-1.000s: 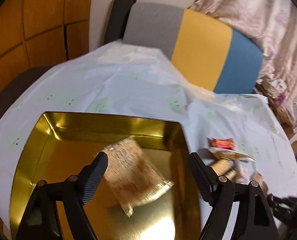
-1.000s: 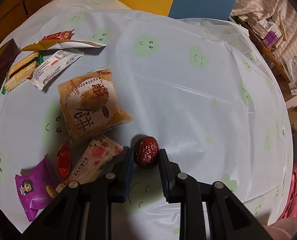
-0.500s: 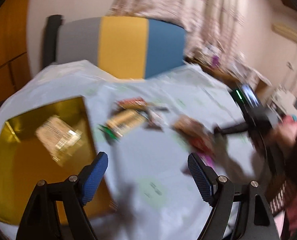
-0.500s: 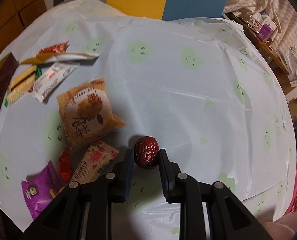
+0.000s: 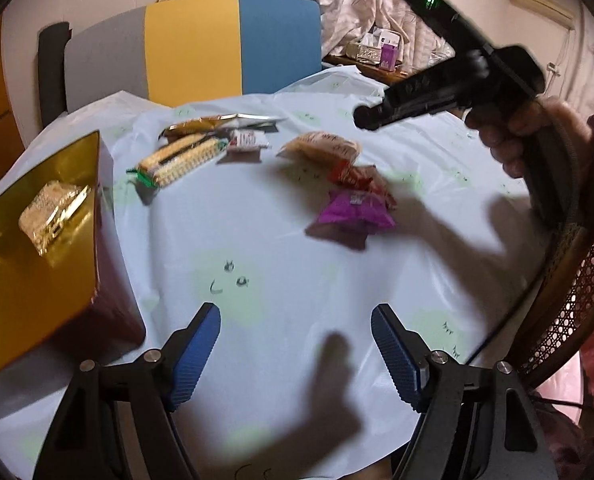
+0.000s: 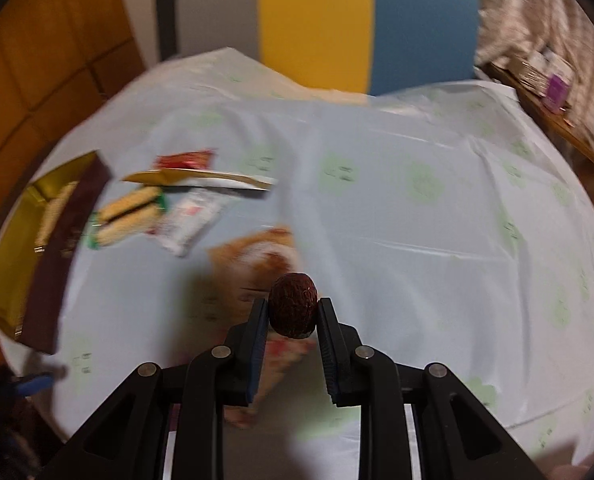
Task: Organize snacks
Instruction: 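Move the right tool over the gold tin and release the red date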
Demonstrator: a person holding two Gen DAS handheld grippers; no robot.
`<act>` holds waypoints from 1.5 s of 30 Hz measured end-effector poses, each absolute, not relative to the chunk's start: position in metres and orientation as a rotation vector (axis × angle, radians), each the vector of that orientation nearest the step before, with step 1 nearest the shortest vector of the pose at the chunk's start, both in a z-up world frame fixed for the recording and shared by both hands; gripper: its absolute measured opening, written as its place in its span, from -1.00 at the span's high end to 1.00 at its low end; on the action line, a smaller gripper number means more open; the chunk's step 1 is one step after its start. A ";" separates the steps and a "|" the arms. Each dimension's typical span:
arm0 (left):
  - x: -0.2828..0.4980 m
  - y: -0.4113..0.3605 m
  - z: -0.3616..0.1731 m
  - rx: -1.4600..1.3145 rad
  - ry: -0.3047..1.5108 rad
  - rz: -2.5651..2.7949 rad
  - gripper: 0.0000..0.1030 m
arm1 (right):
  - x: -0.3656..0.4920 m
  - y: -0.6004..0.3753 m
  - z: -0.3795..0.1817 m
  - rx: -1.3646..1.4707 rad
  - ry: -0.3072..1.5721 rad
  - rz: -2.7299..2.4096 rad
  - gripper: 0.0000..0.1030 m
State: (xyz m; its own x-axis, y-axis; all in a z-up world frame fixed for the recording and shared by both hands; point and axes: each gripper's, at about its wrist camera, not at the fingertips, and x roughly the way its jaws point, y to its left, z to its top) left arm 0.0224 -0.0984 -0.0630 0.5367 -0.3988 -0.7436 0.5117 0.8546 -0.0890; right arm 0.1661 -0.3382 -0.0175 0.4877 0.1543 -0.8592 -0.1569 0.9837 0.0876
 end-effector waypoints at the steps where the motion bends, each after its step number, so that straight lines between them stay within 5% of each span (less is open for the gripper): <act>1: 0.022 -0.097 -0.066 0.140 0.848 -0.546 -0.52 | 0.166 -0.331 -0.016 -0.001 1.039 0.218 0.52; 24: 0.023 -0.079 -0.080 0.041 0.851 -0.585 -0.51 | 0.153 -0.079 0.023 -0.200 1.059 0.843 0.50; 27: 0.022 -0.078 -0.081 0.039 0.849 -0.586 -0.51 | 0.154 -0.074 0.019 -0.197 1.064 0.841 0.35; 45: 0.021 -0.082 -0.083 0.068 0.847 -0.572 -0.51 | 0.160 -0.189 0.011 -0.105 1.065 0.596 0.35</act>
State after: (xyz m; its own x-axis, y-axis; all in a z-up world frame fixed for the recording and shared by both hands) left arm 0.0211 -0.0816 -0.0827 0.5220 -0.4509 -0.7240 0.5034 0.8481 -0.1653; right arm 0.1596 -0.1888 0.0110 0.3437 0.4079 -0.8458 -0.5068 0.8389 0.1986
